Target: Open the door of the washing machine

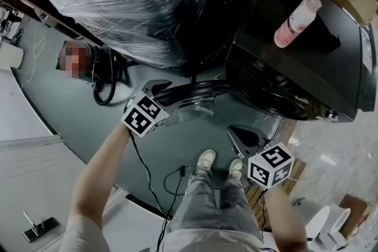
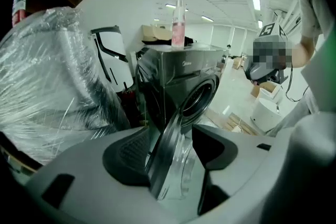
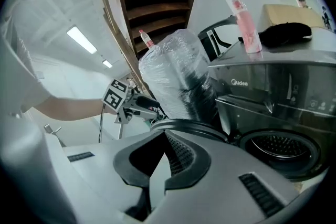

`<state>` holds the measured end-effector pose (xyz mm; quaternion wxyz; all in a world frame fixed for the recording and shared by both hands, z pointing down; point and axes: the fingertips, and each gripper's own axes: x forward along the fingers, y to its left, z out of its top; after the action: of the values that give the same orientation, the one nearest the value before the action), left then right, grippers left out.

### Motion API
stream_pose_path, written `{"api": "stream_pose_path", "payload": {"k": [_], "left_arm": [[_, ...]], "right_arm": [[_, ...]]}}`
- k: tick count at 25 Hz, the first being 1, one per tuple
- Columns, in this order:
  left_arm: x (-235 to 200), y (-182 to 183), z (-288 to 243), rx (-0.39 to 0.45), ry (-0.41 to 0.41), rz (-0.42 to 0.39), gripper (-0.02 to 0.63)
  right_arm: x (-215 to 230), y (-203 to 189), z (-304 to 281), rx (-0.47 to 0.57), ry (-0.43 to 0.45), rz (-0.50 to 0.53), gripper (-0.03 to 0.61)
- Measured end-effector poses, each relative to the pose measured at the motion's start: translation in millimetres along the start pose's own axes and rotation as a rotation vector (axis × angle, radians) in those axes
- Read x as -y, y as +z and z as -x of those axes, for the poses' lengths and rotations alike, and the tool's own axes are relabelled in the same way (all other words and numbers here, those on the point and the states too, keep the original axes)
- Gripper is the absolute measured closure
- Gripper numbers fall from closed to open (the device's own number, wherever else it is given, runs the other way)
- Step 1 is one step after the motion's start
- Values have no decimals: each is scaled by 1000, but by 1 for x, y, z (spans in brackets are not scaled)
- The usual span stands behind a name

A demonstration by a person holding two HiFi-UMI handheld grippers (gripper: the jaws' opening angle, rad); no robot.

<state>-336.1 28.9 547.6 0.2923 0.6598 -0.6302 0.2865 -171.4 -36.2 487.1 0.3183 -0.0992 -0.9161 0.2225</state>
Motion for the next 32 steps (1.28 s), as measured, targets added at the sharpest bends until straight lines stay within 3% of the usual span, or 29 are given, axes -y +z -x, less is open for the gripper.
{"api": "stream_pose_path", "payload": {"k": [4,15,20,28,32], "left_arm": [[20,51,36,123,27,57,367],[94,188,146,394,135,28,382],[136,225,196,519,153,132,387],[190,262,263,628,331,68,445],[220,275,273,642,316,31,465]], "right_arm": [[-10,24,32,34,-6,31,555],[-43,110,153,196,-14,168,555],[-67,139,206,257,-10,252,555],[-106,163,283,348,-12,380,555],[-119,170,318,403,-21,405,555]]}}
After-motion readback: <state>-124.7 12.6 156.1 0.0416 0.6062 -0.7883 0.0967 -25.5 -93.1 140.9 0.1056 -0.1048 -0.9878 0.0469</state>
